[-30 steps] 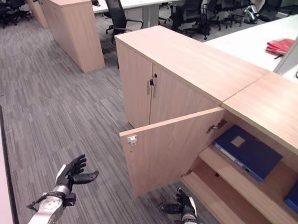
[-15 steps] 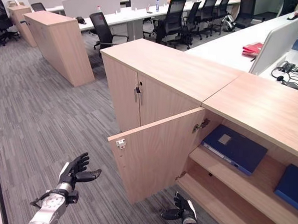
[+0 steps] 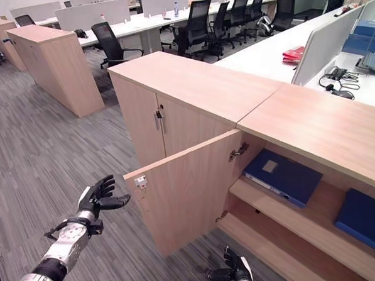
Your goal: Put the empty folder in the office cabinet
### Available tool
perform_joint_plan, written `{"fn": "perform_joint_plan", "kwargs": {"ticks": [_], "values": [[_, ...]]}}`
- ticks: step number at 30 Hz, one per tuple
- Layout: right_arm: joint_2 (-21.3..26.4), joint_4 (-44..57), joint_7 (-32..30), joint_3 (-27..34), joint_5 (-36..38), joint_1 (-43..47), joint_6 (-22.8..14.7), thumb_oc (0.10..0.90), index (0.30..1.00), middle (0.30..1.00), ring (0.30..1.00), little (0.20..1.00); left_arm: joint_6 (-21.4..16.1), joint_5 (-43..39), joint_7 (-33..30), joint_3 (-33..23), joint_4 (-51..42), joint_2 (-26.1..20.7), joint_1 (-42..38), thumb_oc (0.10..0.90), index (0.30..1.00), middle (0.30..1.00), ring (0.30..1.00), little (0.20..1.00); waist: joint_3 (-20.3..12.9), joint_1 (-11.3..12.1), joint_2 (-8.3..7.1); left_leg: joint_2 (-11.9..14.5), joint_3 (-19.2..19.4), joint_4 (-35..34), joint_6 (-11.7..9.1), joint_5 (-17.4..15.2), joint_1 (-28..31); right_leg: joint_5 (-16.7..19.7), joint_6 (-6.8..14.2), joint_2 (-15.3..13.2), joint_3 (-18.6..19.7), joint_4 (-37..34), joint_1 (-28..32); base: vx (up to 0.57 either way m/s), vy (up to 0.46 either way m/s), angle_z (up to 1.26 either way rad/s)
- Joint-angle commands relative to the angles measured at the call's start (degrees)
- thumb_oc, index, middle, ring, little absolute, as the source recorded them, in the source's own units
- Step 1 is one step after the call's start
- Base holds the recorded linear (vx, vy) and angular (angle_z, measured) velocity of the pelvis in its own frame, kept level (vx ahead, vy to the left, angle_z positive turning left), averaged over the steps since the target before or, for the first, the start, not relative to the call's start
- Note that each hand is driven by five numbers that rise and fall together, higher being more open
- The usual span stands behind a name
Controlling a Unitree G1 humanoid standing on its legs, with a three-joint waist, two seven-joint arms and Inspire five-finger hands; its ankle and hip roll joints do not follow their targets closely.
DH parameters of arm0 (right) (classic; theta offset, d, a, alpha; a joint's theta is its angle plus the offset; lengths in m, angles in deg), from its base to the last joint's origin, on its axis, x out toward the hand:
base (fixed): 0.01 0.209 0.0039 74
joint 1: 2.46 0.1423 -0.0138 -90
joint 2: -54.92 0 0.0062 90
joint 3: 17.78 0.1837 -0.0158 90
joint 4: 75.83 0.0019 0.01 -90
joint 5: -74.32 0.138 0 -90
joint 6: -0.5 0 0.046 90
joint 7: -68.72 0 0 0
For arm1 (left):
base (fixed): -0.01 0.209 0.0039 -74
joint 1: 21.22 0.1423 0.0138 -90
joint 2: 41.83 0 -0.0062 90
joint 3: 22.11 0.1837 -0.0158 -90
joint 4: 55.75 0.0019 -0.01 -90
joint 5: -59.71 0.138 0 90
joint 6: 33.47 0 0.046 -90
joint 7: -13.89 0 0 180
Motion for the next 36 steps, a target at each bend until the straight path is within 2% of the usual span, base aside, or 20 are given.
{"fn": "perform_joint_plan", "kwargs": {"ticks": [1, 7, 20, 21, 23, 24, 25, 26, 27, 28, 29, 30, 33, 36], "values": [[0.46, 4.51, -0.93, 0.04, -0.91, 3.40, -3.52, 0.800, 0.900, 0.900, 0.900, 0.900, -5.03, -3.88, -0.01, 0.49, -0.14, -2.98, -10.73, 0.800, 0.900, 0.900, 0.900, 0.900, -0.38, -0.09, -0.73, -1.72, 0.83, -0.23, 0.69, 0.59, -1.83, -9.57, 3.66, -0.73, 0.25, 3.99, 4.20, 0.00, -0.054, -0.01], [0.38, 3.68, -1.21, 0.51, -0.53, 4.68, -3.26, 0.800, 0.900, 0.900, 0.900, 0.900, -4.70, -7.14, 4.03, 4.21, -9.76, 0.24, -8.63, 0.800, 0.900, 0.900, 0.900, 0.900, 0.27, -0.24, -0.10, -1.10, 1.35, -0.23, 0.35, 1.01, -2.03, -9.52, 3.51, -0.39, 0.14, 3.44, 4.27, -0.01, -0.053, -0.02], [0.65, 2.52, -0.66, 1.79, 0.21, 4.58, -2.83, 0.800, 0.900, 0.900, 0.900, 0.900, -2.48, -10.22, 11.69, 8.50, -23.81, 1.63, -0.11, 0.800, 0.900, 0.900, 0.900, 0.900, 1.60, -1.02, 1.80, 1.06, 2.12, 0.31, -1.07, 2.07, -1.84, -10.40, 2.34, 1.06, 1.38, 2.65, 4.51, -0.01, -0.061, -0.02], [0.78, 2.35, -0.59, 1.75, 0.32, 4.81, -2.85, 0.800, 0.900, 0.900, 0.900, 0.900, -2.23, -10.39, 12.26, 8.74, -24.73, 1.46, 0.56, 0.800, 0.900, 0.900, 0.900, 0.900, 1.97, -1.17, 1.96, 1.63, 2.17, 1.27, -1.38, 2.16, -1.98, -10.77, 2.10, 1.40, 1.81, 2.82, 4.36, -0.05, -0.075, -0.10], [1.30, 2.91, -0.95, 2.12, 1.00, 5.43, -3.25, 0.800, 0.900, 0.900, 0.900, 0.900, -2.03, -10.79, 13.78, 9.09, -28.03, 0.74, 2.18, 0.800, 0.900, 0.900, 0.900, 0.900, 3.62, -1.26, 1.75, 3.14, 1.31, 8.13, -2.16, 2.63, -5.18, -11.35, 1.35, 1.86, 3.28, 2.57, 4.40, -0.09, -0.067, -0.13], [1.29, 2.92, -0.95, 2.11, 1.01, 5.44, -3.25, 0.800, 0.900, 0.900, 0.900, 0.900, -1.98, -10.80, 13.78, 9.06, -28.12, 0.70, 2.23, 0.800, 0.900, 0.900, 0.900, 0.900, 3.61, -1.31, 1.78, 3.23, 1.22, 8.63, -2.21, 2.39, -5.49, -11.34, 1.30, 1.93, 3.24, 2.58, 4.35, -0.08, -0.030, -0.22], [1.68, 3.21, -1.10, 2.14, 1.33, 5.83, -3.51, 0.800, 0.900, 0.900, 0.900, 0.900, -1.91, -11.00, 14.29, 9.05, -29.25, 0.29, 3.34, 0.800, 0.900, 0.900, 0.900, 0.900, 4.51, -1.11, 1.59, 3.34, -0.17, 11.80, -2.34, 3.68, -6.75, -11.12, 0.96, 2.05, 4.23, 2.27, 4.35, -0.06, 0.045, -0.20], [2.57, 2.99, -1.35, 2.07, 1.63, 7.51, -3.54, 0.800, 0.900, 0.900, 0.900, 0.900, -2.05, -11.14, 14.76, 8.95, -30.63, -0.18, 4.94, 0.800, 0.900, 0.900, 0.900, 0.900, 5.65, -0.32, 1.51, 1.33, -5.32, 15.81, -1.96, 5.47, -8.88, -10.70, 0.75, 2.15, 6.46, 1.62, 4.02, -0.03, 0.074, -0.18], [3.05, 2.47, -1.47, 2.06, 1.71, 8.37, -3.54, 0.800, 0.900, 0.900, 0.900, 0.900, -2.12, -10.78, 14.86, 8.67, -31.70, -0.26, 6.39, 0.800, 0.900, 0.900, 0.900, 0.900, 5.88, 0.88, 1.38, -1.02, -8.98, 15.44, -1.35, 3.88, -9.85, -10.74, 0.89, 2.13, 8.48, 1.50, 3.74, 0.04, 0.086, -0.21], [3.39, 1.87, -1.49, 2.25, 1.85, 9.06, -3.56, 0.800, 0.900, 0.900, 0.900, 0.900, -2.15, -10.49, 15.19, 8.68, -32.62, -0.43, 7.73, 0.800, 0.900, 0.900, 0.900, 0.900, 5.70, 2.32, 0.78, -3.65, -13.42, 13.87, -0.69, 1.63, -11.24, -10.46, 0.92, 2.08, 11.10, 1.61, 3.06, 0.12, 0.028, -1.13], [3.47, 0.93, -1.63, 2.37, 1.92, 9.92, -3.67, 0.800, 0.900, 0.900, 0.900, 0.900, -2.29, -10.16, 15.37, 8.65, -33.30, -0.73, 9.07, 0.800, 0.900, 0.900, 0.900, 0.900, 5.35, 3.49, 0.60, -6.02, -17.59, 11.65, -0.16, 0.92, -12.50, -10.32, 0.95, 2.55, 13.49, 2.07, 1.80, 0.13, 0.063, -2.11], [3.19, -0.94, -1.24, 3.24, 1.50, 10.69, -3.86, 0.800, 0.900, 0.900, 0.900, 0.900, -2.51, -11.81, 16.53, 7.45, -35.07, -0.92, 11.30, 0.800, 0.900, 0.900, 0.900, 0.900, 4.52, 4.01, 0.76, -8.26, -22.10, 7.30, 0.41, 0.40, -12.26, -10.34, 1.40, 4.14, 17.54, 2.66, 0.58, 0.08, 0.055, -2.14], [2.81, -1.10, -1.63, 4.08, 1.24, 10.23, -3.75, 0.800, 0.900, 0.900, 0.900, 0.900, -2.45, -12.58, 16.85, 7.00, -36.39, -0.29, 12.52, 0.800, 0.900, 0.900, 0.900, 0.900, 3.78, 3.99, 0.94, -7.16, -20.09, 5.33, 0.92, 0.12, -10.56, -9.99, 1.98, 3.78, 18.14, 2.92, 0.22, 0.05, 0.106, -1.32], [1.22, -0.32, -1.60, 4.69, 1.69, 10.23, -3.55, 0.800, 0.900, 0.900, 0.900, 0.900, -2.37, -12.75, 17.07, 5.42, -38.00, -0.81, 14.58, 0.800, 0.900, 0.900, 0.900, 0.900, 3.12, 3.67, -0.05, -6.37, -16.43, 3.41, 2.13, -0.45, -8.21, -9.61, 2.71, 3.53, 19.10, 4.83, -1.03, 0.07, 0.086, -0.64]]}}
